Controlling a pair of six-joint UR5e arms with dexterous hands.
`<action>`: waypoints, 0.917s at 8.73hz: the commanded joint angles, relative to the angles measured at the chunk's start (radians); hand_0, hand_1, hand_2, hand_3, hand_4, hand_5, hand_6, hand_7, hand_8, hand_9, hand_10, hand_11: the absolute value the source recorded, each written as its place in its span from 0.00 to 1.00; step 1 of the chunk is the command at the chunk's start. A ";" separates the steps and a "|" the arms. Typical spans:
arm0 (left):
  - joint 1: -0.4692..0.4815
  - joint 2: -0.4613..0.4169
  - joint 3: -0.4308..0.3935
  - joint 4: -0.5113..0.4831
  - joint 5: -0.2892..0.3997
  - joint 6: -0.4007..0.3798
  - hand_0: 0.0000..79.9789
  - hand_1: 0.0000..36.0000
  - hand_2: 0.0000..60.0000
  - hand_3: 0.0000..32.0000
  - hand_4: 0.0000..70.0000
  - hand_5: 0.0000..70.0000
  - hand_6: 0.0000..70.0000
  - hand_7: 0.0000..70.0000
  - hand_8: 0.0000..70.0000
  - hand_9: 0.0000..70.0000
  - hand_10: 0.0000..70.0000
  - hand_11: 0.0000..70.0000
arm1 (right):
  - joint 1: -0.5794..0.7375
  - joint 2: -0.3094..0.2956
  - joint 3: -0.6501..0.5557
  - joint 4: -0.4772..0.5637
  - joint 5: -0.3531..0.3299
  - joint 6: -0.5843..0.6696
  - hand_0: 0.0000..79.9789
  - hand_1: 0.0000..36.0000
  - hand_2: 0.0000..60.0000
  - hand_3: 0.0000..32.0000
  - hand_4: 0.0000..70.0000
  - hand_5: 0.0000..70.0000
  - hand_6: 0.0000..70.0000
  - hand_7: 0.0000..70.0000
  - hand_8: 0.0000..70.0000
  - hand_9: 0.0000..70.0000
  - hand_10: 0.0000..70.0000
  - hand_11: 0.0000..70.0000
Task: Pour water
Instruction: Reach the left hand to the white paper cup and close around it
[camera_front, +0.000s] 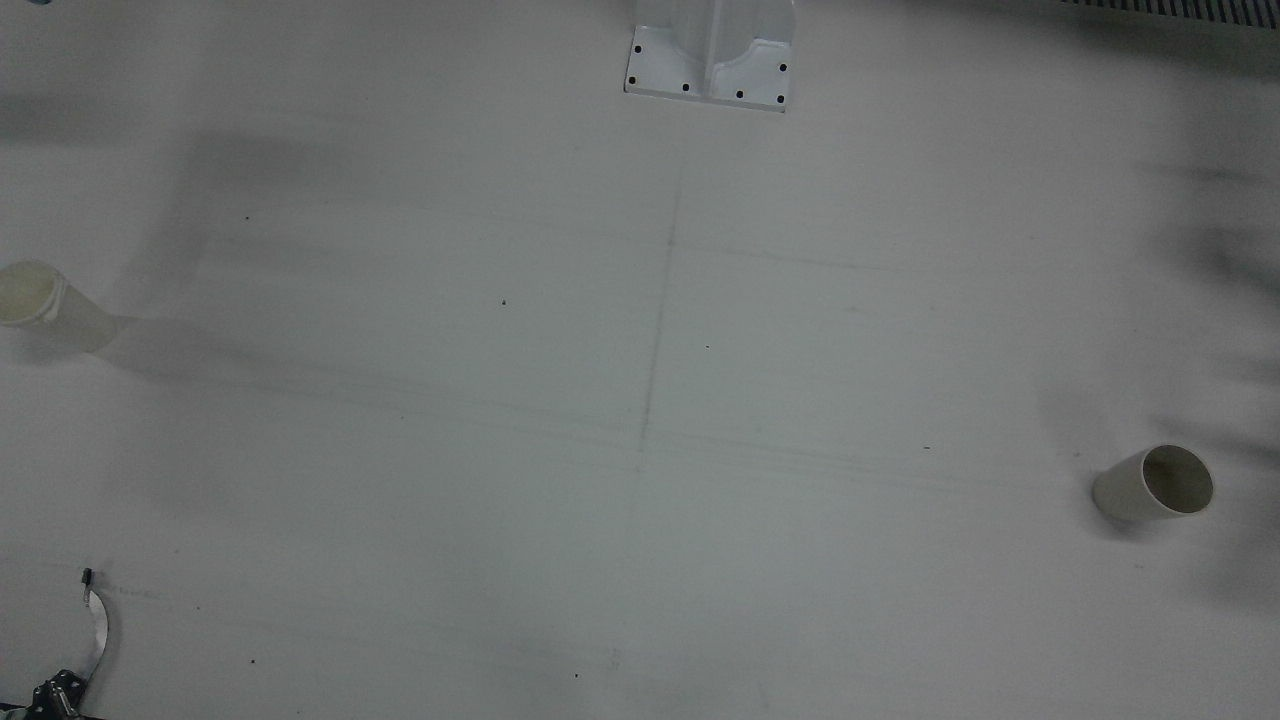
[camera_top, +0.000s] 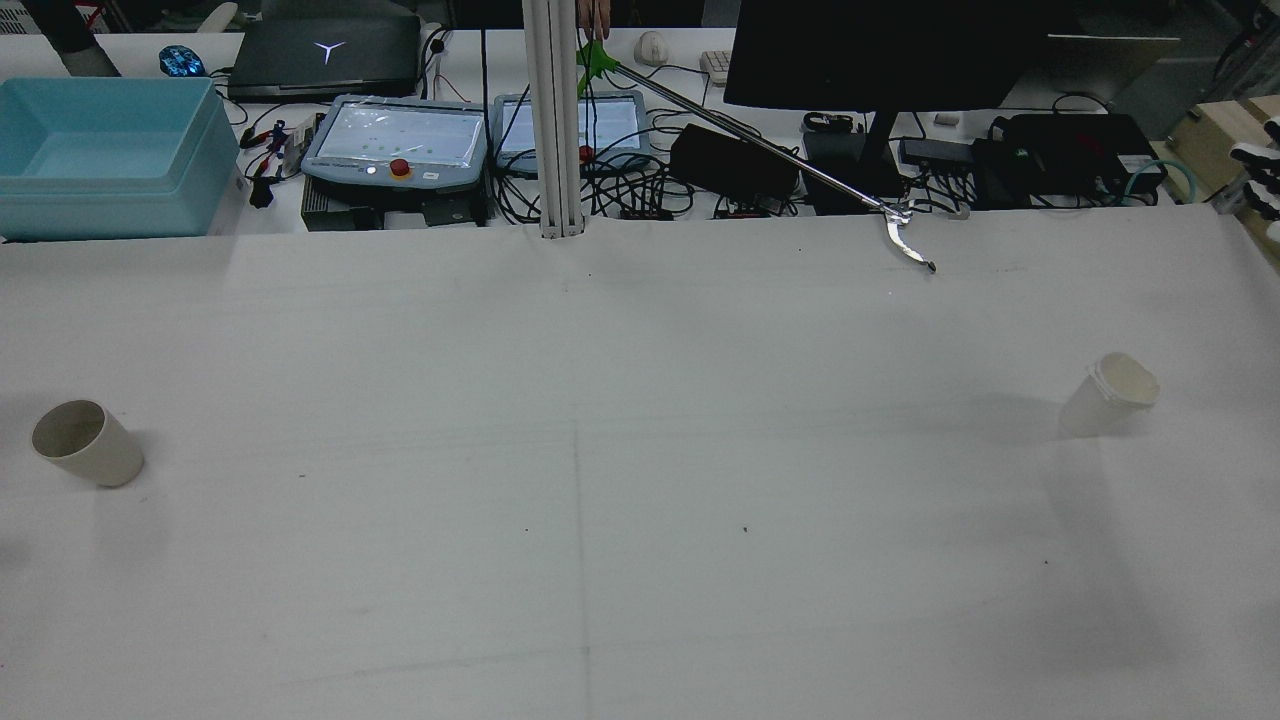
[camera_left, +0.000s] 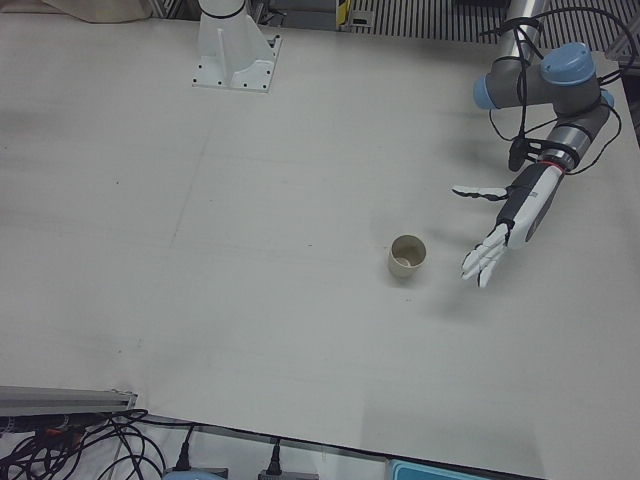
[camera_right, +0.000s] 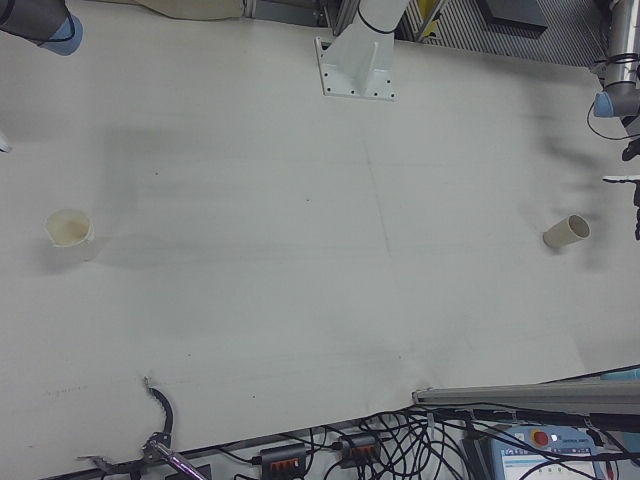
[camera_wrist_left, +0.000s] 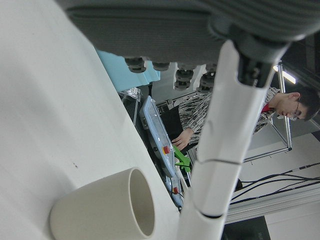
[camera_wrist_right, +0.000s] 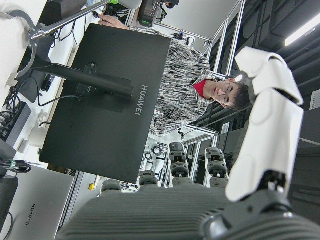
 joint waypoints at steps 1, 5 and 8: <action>0.117 -0.065 0.083 0.006 -0.093 0.013 1.00 0.87 0.00 0.00 0.25 0.00 0.14 0.11 0.01 0.00 0.03 0.10 | 0.001 -0.003 -0.009 0.001 -0.005 -0.002 0.63 0.64 0.43 0.00 0.09 0.08 0.18 0.19 0.04 0.08 0.00 0.00; 0.174 -0.124 0.157 0.003 -0.113 0.015 1.00 0.87 0.00 0.00 0.25 0.00 0.13 0.10 0.01 0.00 0.03 0.09 | 0.000 -0.009 -0.009 0.001 -0.005 -0.002 0.63 0.63 0.43 0.00 0.07 0.08 0.16 0.16 0.04 0.07 0.00 0.00; 0.194 -0.151 0.163 0.020 -0.113 0.015 1.00 0.82 0.00 0.00 0.27 0.00 0.13 0.10 0.01 0.00 0.02 0.09 | 0.001 -0.011 -0.021 0.001 -0.008 -0.002 0.63 0.63 0.43 0.00 0.07 0.08 0.15 0.13 0.04 0.07 0.00 0.00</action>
